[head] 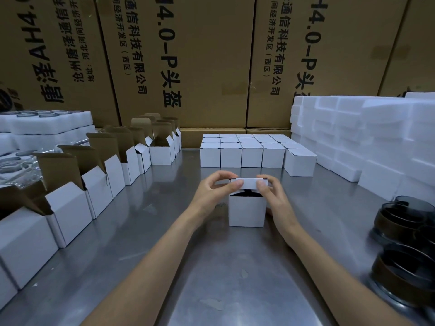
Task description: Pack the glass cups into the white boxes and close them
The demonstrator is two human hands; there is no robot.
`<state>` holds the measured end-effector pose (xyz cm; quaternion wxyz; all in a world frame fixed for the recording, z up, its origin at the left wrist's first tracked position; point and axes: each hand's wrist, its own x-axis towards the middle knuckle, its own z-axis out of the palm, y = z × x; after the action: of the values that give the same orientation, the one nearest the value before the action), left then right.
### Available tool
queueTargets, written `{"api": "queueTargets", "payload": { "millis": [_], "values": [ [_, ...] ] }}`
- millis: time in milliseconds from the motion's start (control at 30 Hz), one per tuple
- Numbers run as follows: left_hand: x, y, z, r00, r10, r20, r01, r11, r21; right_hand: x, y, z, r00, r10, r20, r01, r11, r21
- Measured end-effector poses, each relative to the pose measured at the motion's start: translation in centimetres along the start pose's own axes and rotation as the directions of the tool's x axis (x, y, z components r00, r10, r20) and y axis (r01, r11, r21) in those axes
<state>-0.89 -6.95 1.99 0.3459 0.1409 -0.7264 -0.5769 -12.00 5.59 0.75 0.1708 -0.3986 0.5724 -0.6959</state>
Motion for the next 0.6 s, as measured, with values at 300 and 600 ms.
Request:
{"api": "queueTargets", "payload": {
  "millis": [300,600],
  "values": [
    [-0.02,-0.43,-0.64,0.986,-0.074,0.149,0.090,0.990,-0.106,-0.22,-0.35,-0.10,0.998,0.051,0.032,-0.053,0.997,0.062],
    [0.25,-0.44,-0.27,0.983,-0.087,0.162,0.092,0.995,-0.026,0.48,0.26,-0.05,0.997,0.079,0.027,-0.079,0.997,-0.014]
  ]
}}
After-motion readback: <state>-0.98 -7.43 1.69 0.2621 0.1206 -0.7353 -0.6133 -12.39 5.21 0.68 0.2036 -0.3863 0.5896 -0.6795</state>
